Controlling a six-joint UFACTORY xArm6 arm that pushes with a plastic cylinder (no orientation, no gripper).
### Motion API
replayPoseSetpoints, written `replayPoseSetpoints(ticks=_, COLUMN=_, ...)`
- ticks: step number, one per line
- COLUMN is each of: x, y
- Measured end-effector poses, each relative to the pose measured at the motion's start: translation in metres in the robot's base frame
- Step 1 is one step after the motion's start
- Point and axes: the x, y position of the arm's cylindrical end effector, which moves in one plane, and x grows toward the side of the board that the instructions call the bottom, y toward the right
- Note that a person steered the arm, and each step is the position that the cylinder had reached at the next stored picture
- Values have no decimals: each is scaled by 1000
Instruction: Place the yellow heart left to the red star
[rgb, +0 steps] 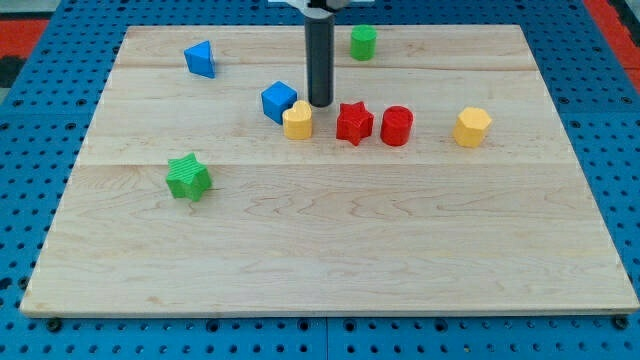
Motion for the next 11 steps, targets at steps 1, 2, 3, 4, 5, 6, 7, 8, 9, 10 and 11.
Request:
replayPoseSetpoints(ticks=1, x=9, y=-26)
replayPoseSetpoints(ticks=2, x=1, y=-71)
replayPoseSetpoints(ticks=3, x=-13, y=-94)
replayPoseSetpoints(ticks=4, x=-30, y=-128)
replayPoseSetpoints(ticks=5, x=-29, y=-111)
replayPoseSetpoints(ticks=6, x=-46, y=-113)
replayPoseSetpoints(ticks=7, x=-54, y=-153)
replayPoseSetpoints(ticks=8, x=-46, y=-167)
replayPoseSetpoints(ticks=9, x=24, y=-143)
replayPoseSetpoints(ticks=10, x=64, y=-132)
replayPoseSetpoints(ticks=11, x=45, y=-89)
